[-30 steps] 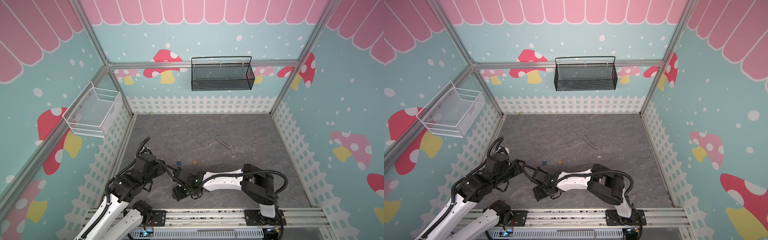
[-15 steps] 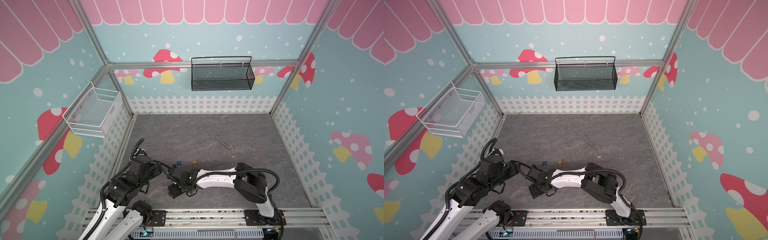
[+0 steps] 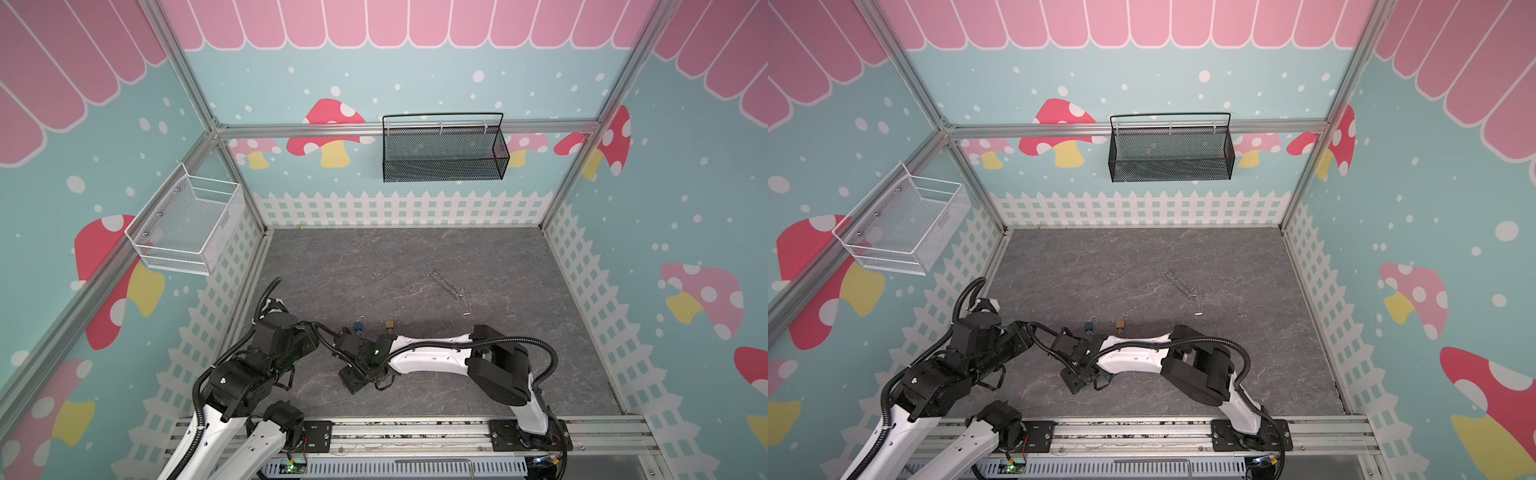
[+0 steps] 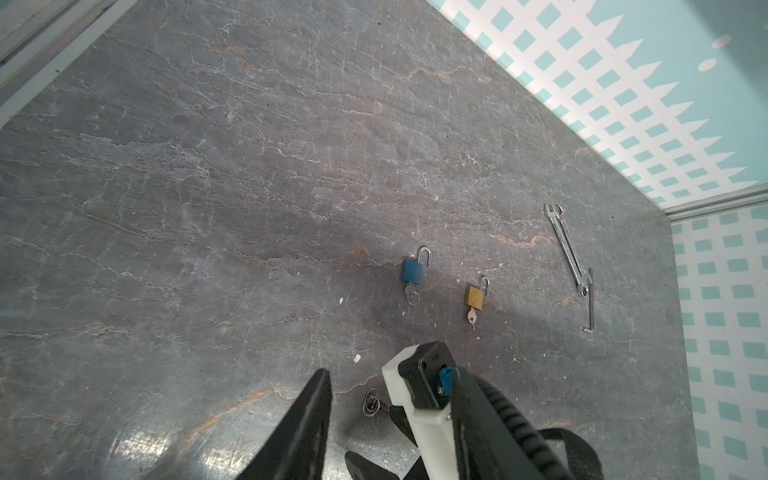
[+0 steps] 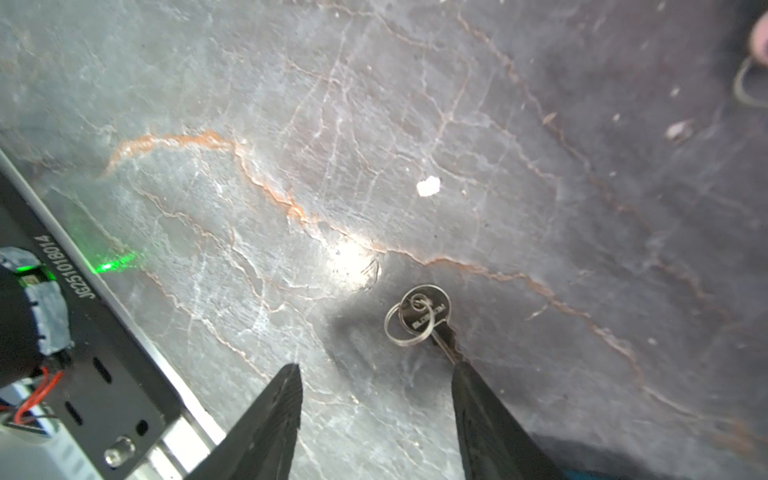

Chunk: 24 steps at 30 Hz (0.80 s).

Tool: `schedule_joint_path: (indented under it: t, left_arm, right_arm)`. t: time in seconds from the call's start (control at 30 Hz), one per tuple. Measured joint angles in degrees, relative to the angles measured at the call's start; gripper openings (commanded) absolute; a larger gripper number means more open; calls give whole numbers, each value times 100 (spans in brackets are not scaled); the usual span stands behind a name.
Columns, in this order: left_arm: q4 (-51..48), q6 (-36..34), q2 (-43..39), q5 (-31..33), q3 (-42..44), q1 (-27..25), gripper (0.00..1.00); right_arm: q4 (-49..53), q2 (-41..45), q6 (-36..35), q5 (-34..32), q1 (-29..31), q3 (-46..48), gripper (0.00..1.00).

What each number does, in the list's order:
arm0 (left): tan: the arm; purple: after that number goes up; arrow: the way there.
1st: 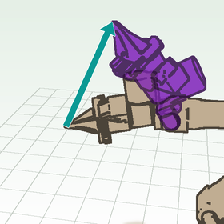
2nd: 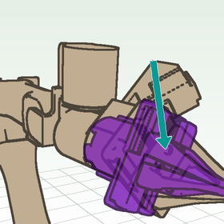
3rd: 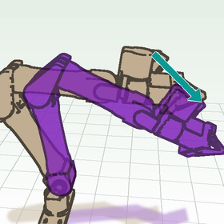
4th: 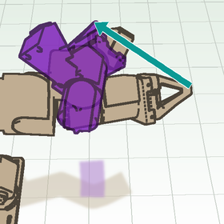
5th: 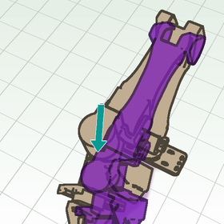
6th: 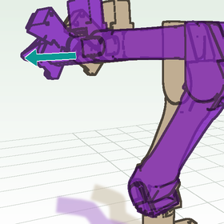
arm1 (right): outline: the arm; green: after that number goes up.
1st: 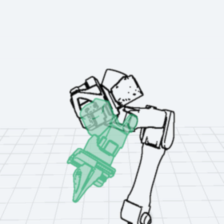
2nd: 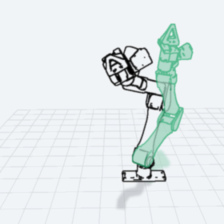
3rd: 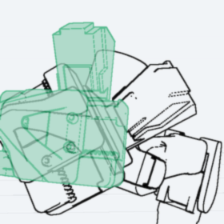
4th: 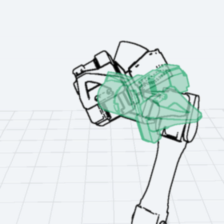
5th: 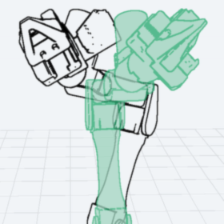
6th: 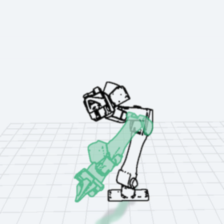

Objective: Unlock with the key
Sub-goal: 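Lower the open right gripper over the silver key ring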

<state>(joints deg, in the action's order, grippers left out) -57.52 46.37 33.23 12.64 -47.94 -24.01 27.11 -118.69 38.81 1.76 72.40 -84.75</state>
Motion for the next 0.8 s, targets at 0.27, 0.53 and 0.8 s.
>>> schedule_joint_path:
  t: [0.27, 0.53, 0.8]
  left_arm:
    - [-33, 63, -72, 114, -61, 0, 47]
    - [-42, 76, -74, 164, -186, 0, 47]
    - [-120, 68, -337, 238, -227, 0, 47]
  right_arm:
    - [339, 0, 175, -138, -13, -354, 50]
    - [459, -15, 1143, -201, -13, -411, 47]
    - [446, -256, 1810, -245, -2, -529, 42]
